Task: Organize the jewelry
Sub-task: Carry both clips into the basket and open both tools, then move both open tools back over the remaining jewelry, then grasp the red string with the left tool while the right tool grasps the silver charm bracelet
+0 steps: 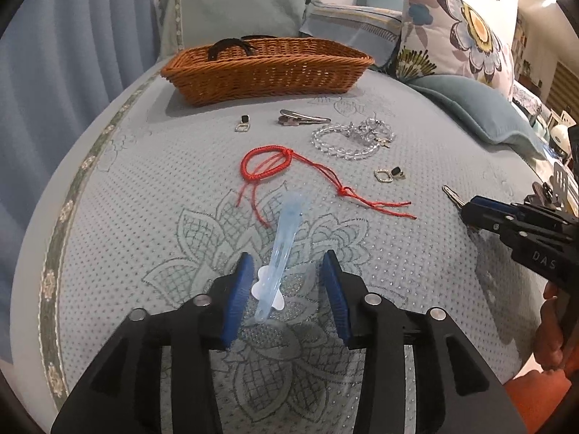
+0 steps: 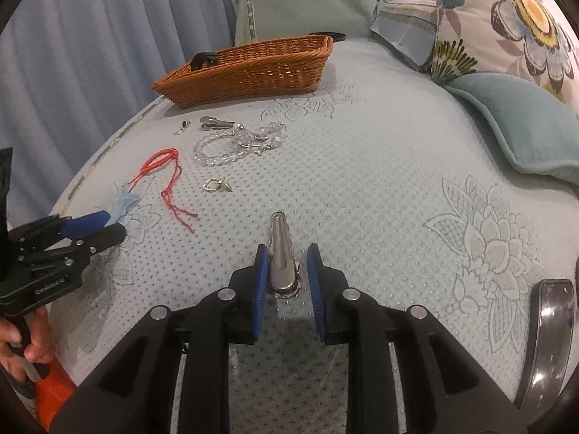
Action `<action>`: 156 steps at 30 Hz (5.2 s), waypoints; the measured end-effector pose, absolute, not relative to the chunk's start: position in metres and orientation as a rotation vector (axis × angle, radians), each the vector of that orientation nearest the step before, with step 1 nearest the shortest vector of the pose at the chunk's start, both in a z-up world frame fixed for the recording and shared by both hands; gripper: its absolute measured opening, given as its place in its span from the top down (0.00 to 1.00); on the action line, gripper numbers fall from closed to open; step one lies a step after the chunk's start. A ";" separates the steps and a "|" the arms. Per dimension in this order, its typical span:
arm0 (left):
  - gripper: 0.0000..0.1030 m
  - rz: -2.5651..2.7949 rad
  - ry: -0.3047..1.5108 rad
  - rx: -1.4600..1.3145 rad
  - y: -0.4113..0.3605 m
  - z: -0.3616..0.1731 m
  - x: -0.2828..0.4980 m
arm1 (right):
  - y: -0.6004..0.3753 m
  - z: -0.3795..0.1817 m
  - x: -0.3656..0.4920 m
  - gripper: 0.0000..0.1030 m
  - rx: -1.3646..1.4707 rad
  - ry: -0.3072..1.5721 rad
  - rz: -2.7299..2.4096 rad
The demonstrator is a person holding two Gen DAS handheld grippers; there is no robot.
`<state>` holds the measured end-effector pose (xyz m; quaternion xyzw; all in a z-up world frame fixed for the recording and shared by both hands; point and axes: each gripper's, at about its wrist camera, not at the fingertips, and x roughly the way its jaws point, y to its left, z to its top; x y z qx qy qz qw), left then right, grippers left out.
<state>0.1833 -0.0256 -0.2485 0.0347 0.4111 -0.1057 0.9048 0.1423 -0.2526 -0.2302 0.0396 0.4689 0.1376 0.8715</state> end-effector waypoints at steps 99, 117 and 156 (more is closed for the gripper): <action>0.52 -0.202 0.797 -0.252 0.015 -0.238 0.269 | -0.195 -0.211 0.230 0.63 -0.013 0.850 0.433; 0.52 -0.217 0.833 -0.193 0.004 -0.242 0.271 | -0.208 -0.206 0.239 0.93 0.083 0.838 0.430; 0.97 -0.111 0.816 -0.165 0.021 -0.235 0.271 | -0.248 -0.237 0.244 0.48 0.128 1.023 0.310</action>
